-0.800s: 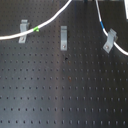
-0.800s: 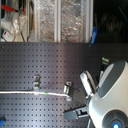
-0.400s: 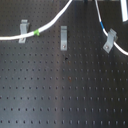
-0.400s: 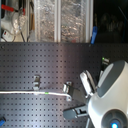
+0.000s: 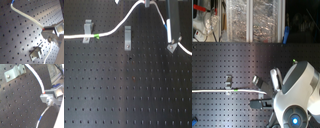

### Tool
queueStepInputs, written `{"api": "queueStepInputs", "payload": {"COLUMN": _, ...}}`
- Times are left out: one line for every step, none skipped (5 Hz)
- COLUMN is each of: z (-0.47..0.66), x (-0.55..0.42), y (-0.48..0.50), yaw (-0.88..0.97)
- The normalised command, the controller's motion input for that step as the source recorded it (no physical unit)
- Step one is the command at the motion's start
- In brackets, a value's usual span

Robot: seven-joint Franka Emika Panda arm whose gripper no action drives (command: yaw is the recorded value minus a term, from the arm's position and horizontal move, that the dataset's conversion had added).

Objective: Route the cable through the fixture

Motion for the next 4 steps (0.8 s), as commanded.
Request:
{"api": "queueStepInputs", "payload": {"z": 0.26, "x": -0.27, "y": 0.179, "yaw": 0.5}}
{"api": "queueStepInputs", "payload": {"z": 0.26, "x": -0.601, "y": -0.005, "yaw": 0.07}}
{"api": "queueStepInputs", "payload": {"z": 0.25, "x": -0.634, "y": 0.074, "yaw": 0.0}}
{"api": "queueStepInputs", "payload": {"z": 0.29, "x": -0.561, "y": 0.095, "yaw": 0.0}}
